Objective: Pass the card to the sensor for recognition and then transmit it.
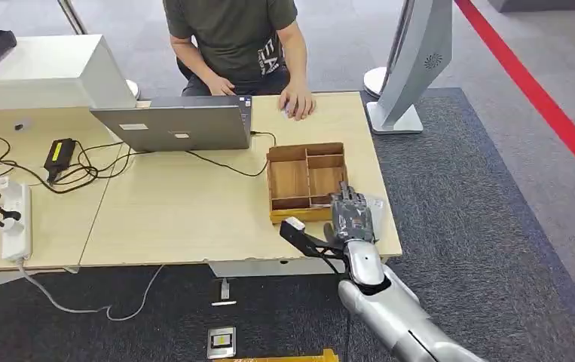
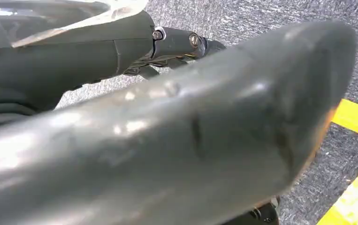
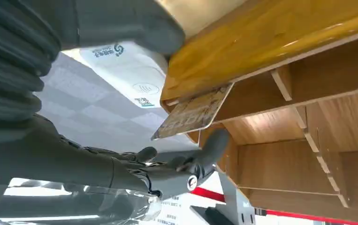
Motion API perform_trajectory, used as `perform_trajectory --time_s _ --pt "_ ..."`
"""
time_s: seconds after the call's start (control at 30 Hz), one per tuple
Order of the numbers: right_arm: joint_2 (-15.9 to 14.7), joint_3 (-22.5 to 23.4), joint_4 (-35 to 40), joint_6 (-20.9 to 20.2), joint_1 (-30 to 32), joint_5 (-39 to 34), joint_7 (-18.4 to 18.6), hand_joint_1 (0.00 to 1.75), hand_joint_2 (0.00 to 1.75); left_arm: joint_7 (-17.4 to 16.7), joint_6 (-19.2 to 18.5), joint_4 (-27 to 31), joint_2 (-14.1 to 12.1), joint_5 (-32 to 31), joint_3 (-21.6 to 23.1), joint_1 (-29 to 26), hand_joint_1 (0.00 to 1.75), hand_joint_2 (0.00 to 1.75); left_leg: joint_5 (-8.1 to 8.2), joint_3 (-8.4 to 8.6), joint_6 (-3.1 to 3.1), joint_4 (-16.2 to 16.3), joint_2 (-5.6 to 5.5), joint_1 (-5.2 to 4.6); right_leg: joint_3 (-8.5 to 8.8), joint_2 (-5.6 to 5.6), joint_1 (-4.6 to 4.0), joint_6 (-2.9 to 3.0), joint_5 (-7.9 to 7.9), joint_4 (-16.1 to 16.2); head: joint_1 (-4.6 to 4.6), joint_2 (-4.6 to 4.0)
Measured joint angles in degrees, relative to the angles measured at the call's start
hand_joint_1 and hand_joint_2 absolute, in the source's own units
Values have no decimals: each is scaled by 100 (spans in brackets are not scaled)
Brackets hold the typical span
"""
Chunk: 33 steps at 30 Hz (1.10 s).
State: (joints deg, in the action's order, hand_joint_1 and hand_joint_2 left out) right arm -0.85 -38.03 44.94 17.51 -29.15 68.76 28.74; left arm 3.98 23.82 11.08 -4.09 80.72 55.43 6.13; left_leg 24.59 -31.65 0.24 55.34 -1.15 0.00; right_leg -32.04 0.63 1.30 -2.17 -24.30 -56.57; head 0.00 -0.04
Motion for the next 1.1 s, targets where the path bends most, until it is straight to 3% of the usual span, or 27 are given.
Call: perform_trajectory --time_s 0.93,1.1 --pt "245 -24 -258 -91 -206 135 -188 175 175 0 66 0 7 39 -2 -3 0 0 -2 4 -1 0 1 0 3 0 -1 3 3 -2 2 0" --pt "83 -55 709 -711 -526 783 -81 175 175 0 -2 0 4 -145 15 -9 0 0 -5 4 -5 1 4 0 1 1 0 3 4 -2 2 0"
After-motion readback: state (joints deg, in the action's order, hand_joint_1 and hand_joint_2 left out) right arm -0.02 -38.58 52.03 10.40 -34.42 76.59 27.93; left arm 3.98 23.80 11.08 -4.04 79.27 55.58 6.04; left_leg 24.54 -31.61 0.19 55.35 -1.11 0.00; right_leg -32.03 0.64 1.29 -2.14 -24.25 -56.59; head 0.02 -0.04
